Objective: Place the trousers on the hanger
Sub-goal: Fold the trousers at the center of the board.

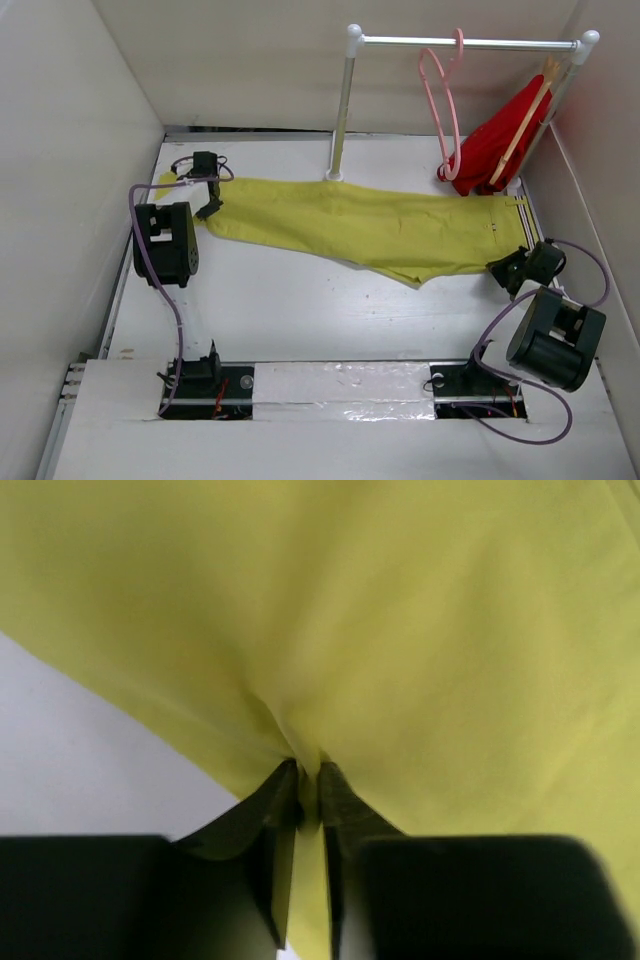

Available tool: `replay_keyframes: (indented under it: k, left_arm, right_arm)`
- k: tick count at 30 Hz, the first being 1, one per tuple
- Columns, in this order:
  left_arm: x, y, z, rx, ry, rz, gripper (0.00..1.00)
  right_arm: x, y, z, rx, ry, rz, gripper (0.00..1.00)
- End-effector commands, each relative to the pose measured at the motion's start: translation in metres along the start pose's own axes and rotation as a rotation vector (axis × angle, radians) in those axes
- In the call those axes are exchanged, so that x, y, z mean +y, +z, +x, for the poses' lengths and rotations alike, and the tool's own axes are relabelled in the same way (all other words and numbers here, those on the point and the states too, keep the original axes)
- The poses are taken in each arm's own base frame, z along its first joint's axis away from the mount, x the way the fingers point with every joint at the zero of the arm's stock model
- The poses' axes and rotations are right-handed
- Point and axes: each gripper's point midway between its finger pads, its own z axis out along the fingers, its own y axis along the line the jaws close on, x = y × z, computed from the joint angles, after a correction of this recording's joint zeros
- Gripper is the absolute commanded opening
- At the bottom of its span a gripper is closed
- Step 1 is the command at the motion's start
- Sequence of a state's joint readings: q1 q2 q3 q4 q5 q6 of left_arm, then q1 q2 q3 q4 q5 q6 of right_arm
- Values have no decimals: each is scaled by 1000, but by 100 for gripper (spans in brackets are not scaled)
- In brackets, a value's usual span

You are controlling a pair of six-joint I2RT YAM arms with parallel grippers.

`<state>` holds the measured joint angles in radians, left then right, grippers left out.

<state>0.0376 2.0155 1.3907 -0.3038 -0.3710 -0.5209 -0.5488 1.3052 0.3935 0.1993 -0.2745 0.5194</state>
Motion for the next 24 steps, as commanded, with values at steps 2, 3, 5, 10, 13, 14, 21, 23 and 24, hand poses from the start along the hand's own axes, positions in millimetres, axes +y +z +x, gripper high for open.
replay_keyframes:
  k: [2,3,5,10,13,14,21,23,24]
  left_arm:
    - [9,12,8,17,76,-85,0]
    - [10,12,7,14,96,-93,0]
    - [27,10,4,-14,111,-173,0]
    - [72,7,23,0,178,-317,0]
    - [93,-7,41,6,217,-368,0]
    - [106,-16,46,4,228,-396,0]
    - [142,-75,30,-79,67,-339,0]
    - [139,-88,21,-114,-9,-197,0]
    - [140,-90,19,-118,-7,-173,0]
  right_arm:
    - [15,-2,-10,-38,-10,-77,5]
    - [10,-5,-9,-42,-5,-66,4]
    - [8,-17,-17,-102,-18,-52,0]
    - [-19,-45,-12,-171,-27,30,0]
    - [-27,-62,-7,-205,-28,30,0]
    - [-21,-70,-15,-256,-50,2,0]
    - [-14,-90,8,-198,-60,-42,0]
    - [-9,-96,8,-195,-82,-54,7]
    - [-5,-98,3,-209,-93,-61,20]
